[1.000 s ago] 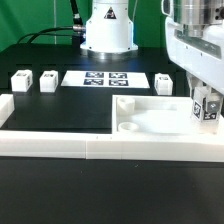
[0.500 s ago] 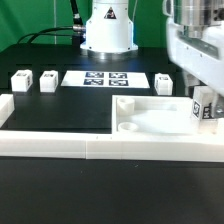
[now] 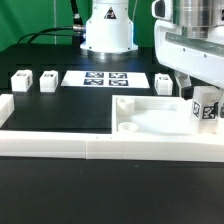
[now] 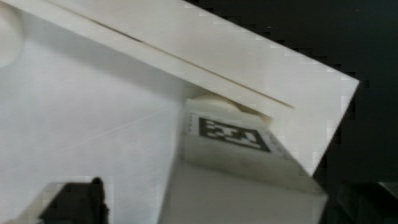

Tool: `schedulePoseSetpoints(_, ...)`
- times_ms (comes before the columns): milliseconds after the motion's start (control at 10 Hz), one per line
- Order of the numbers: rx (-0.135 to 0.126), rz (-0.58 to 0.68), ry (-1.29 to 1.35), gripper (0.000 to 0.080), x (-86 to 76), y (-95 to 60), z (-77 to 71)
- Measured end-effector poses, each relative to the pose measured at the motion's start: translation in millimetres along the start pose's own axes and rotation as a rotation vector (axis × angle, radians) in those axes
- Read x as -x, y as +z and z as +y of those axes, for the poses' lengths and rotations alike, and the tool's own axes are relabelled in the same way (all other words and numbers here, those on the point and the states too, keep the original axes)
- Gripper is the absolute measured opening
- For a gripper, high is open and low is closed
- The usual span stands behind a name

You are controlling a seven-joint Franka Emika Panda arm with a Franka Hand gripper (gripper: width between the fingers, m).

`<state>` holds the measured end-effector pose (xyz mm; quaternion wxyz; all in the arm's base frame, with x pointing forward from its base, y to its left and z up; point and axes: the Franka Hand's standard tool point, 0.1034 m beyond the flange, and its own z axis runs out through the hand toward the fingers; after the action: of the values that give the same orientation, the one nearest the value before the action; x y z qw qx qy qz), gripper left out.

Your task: Assemble square table

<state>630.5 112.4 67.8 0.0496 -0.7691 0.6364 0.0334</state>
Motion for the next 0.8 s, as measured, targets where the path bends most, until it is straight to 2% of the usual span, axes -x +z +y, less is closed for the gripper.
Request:
schedulePoseSetpoints(500,0.0,0.0,0.0,0.0649,0.0,0.0,0.0)
schedulePoseSetpoints(600,-0.005,0.001,-0.25,0.0649,-0.2,0.8,0.1)
schedulePoseSetpoints(800,-0.005,0.0,-0.243,0.0649,3.5,1.1,0.0)
